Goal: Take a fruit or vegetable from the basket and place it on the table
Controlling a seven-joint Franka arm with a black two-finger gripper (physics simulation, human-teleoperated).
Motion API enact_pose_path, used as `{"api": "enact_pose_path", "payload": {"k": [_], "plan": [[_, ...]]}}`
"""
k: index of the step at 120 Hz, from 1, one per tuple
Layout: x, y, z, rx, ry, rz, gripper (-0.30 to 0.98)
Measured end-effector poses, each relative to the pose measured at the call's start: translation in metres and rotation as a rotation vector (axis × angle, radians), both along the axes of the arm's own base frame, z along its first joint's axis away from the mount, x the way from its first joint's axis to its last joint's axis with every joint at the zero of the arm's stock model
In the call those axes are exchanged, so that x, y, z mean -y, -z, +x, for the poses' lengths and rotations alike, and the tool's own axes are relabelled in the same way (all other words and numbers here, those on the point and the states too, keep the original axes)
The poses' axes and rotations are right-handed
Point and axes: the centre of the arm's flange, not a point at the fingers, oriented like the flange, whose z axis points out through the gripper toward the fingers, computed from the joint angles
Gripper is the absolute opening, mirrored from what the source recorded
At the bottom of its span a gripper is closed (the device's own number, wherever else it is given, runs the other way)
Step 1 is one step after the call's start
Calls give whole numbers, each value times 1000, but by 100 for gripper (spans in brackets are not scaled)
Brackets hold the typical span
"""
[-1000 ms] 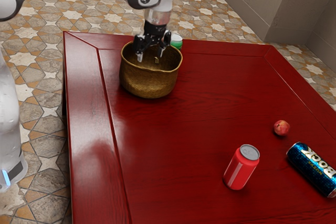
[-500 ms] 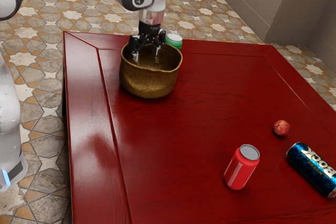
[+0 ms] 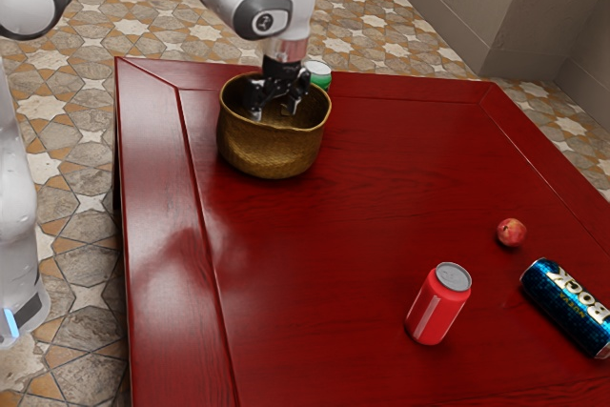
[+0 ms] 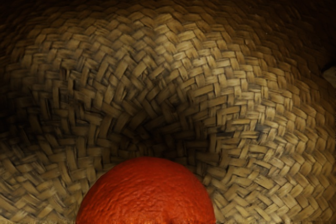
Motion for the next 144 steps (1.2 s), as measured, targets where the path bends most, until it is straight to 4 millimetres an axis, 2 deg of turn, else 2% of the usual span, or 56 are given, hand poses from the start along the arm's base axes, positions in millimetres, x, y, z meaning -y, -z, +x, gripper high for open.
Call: {"api": "enact_pose_path", "payload": {"k": [34, 63, 144], "plan": [[6, 10, -1, 3, 14, -6, 69], [5, 25, 4, -7, 15, -9, 69], [4, 44, 10, -8, -3, -49, 69]]}}
